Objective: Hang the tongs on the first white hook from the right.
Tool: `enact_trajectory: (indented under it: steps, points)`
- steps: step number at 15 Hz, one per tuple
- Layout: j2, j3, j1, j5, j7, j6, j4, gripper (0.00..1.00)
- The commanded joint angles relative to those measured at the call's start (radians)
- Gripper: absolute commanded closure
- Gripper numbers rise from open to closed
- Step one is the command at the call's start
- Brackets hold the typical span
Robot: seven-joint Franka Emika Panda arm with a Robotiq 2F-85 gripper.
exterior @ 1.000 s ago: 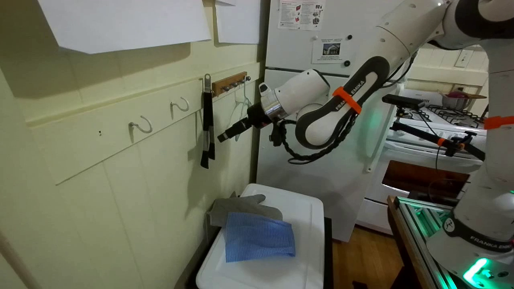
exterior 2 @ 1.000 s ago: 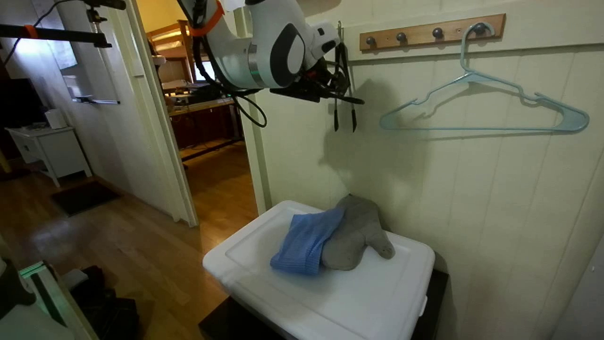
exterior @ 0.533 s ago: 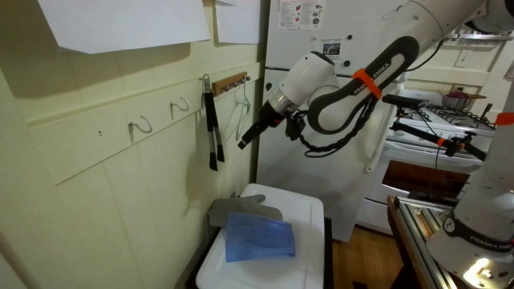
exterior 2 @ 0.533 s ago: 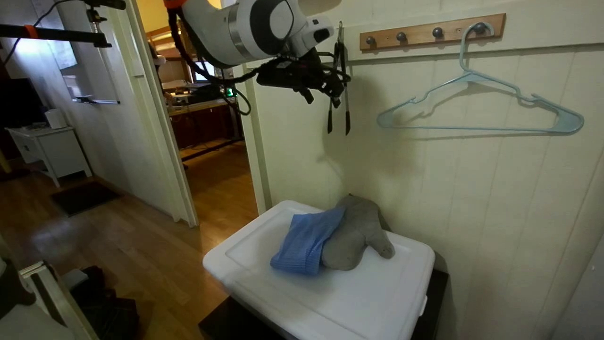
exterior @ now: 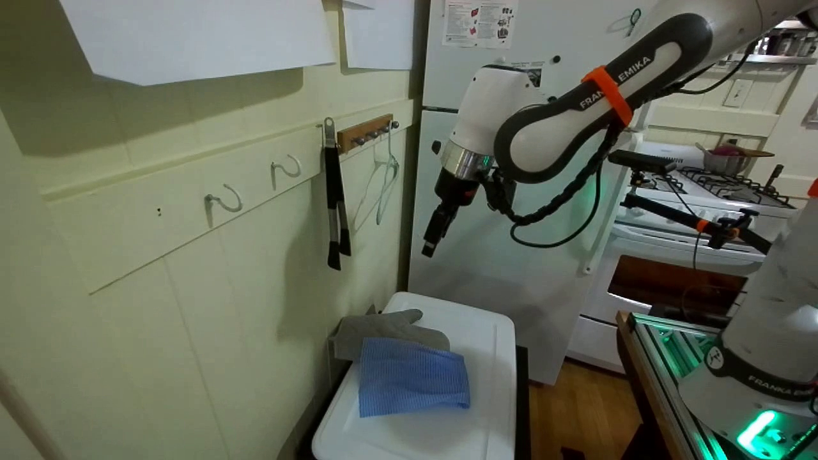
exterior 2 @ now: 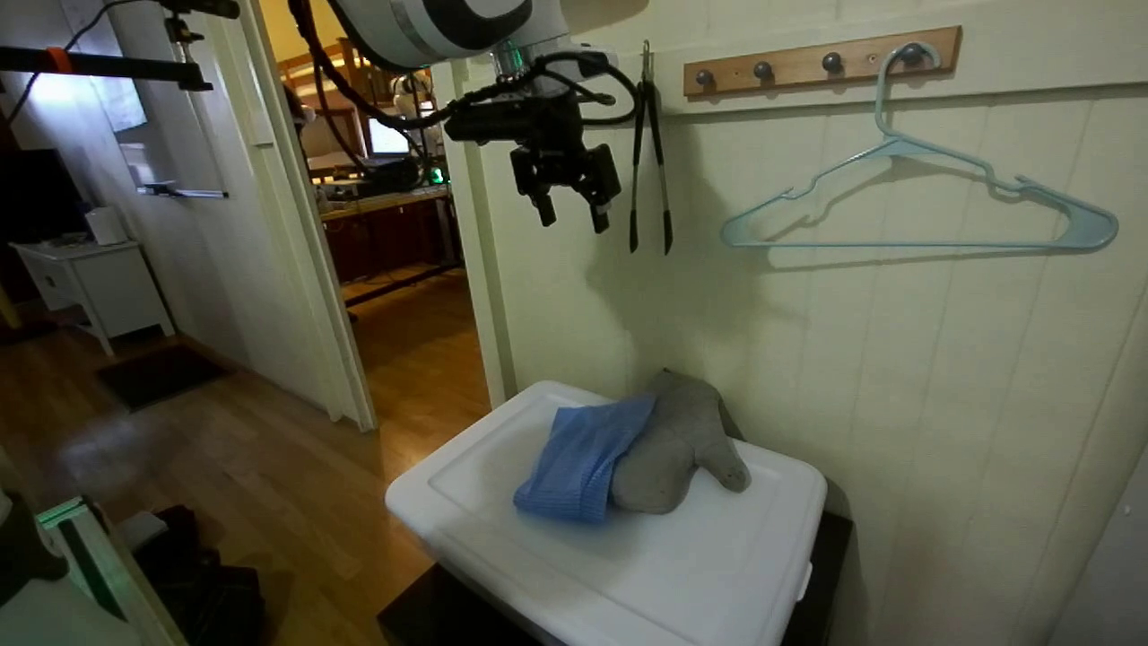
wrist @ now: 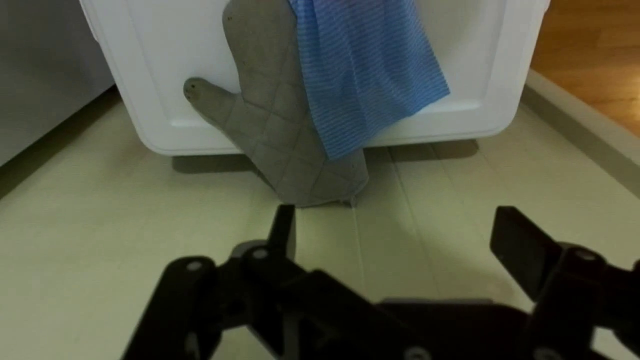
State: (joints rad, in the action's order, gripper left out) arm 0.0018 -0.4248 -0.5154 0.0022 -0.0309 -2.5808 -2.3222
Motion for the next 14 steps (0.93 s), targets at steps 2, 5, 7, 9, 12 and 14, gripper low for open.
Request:
enact_trajectory:
  steps: [2,5,7,9,12,14]
  points:
    - [-0.124,0.279,0.245,0.024,-0.118,0.182,-0.054,0.00]
    - [-0.182,0.372,0.320,-0.005,-0.127,0.238,-0.081,0.00]
    - [-0.225,0.408,0.352,-0.019,-0.132,0.263,-0.100,0.00]
    - [-0.264,0.433,0.376,-0.024,-0.145,0.294,-0.112,0.00]
    - [-0.327,0.457,0.396,-0.041,-0.140,0.310,-0.128,0.00]
    - [-0.364,0.472,0.406,-0.021,-0.129,0.310,-0.133,0.00]
